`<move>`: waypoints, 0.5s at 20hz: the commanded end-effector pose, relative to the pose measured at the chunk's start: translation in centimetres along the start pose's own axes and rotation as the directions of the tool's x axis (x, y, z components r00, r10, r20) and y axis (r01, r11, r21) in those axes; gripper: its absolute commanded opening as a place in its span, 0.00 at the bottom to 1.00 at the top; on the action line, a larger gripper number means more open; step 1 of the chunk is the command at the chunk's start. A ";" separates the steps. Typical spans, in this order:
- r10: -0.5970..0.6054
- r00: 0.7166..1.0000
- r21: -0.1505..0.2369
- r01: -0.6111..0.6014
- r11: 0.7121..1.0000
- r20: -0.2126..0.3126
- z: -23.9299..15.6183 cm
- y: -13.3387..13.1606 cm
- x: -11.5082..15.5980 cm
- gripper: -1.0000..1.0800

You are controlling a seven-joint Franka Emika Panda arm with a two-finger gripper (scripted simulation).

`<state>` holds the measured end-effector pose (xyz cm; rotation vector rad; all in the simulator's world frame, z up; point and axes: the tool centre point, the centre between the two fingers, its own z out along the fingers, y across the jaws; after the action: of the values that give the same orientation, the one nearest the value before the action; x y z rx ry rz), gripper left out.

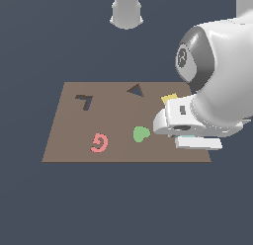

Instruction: Insert a designated object into the corresponding slot on a board.

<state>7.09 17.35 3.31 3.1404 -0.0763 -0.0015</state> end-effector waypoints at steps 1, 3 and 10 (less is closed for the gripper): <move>-0.040 0.999 0.000 0.040 0.999 0.000 0.0 -0.3 -0.4 0.00; -0.081 0.997 0.000 0.081 0.997 0.000 -0.1 -0.5 -0.8 0.00; -0.275 0.961 0.000 0.275 0.961 -0.001 -0.1 -1.2 -3.1 0.00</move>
<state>4.61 18.54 3.40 3.1286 0.2860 -0.0014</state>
